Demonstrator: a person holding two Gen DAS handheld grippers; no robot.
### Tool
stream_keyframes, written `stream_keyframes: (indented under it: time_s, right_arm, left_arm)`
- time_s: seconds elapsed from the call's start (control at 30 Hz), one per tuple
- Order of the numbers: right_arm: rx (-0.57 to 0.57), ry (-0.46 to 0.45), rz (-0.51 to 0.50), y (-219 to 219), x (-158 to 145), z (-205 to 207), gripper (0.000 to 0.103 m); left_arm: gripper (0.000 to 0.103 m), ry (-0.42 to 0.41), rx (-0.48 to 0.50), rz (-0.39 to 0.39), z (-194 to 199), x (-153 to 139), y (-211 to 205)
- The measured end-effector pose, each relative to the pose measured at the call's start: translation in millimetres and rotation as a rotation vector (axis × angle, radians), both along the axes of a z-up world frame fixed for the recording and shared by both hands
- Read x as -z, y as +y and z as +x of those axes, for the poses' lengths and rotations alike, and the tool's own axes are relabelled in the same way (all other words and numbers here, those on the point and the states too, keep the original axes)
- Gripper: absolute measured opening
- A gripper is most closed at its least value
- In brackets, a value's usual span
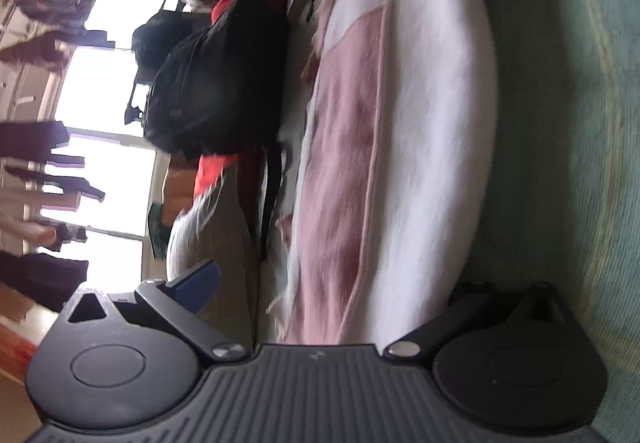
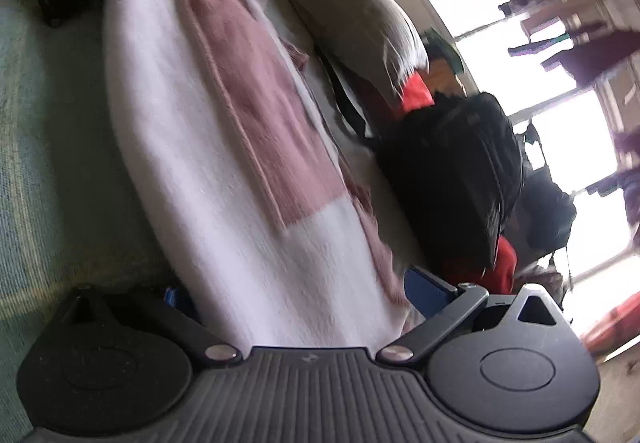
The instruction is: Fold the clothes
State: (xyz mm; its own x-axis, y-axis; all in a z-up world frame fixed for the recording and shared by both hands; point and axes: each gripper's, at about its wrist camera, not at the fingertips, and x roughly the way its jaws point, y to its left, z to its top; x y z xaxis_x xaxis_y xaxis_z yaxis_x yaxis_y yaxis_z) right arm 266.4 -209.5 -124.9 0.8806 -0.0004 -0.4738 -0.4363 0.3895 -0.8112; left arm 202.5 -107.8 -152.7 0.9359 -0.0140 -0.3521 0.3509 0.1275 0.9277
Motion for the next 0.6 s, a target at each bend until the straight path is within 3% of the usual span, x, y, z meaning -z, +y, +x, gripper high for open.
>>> stream_keyframes:
  time_s: [0.17, 0.23, 0.33, 0.43, 0.53, 0.6]
  right_arm:
    - [0.036, -0.001, -0.004, -22, -1, 8, 0.103]
    - [0.063, 0.007, 0.007, -31, -2, 14, 0.103]
    - [0.043, -0.006, -0.017, -25, 5, 12, 0.103]
    - [-0.012, -0.028, -0.077, -13, 14, 3, 0.087]
    - [-0.041, -0.013, -0.097, -8, 20, -4, 0.068]
    - [-0.048, 0.0, -0.093, -7, 23, -7, 0.057]
  left_arm:
    - [0.102, -0.009, 0.044, 0.063, 5, 4, 22]
    - [0.102, -0.004, 0.049, 0.054, 13, 5, 30]
    - [0.099, -0.005, 0.068, 0.08, 20, 9, 25]
    - [0.082, -0.012, 0.119, 0.153, 12, 20, 16]
    - [0.057, 0.017, 0.126, 0.182, 10, 28, 10]
    - [0.029, 0.046, 0.113, 0.162, 10, 33, 9]
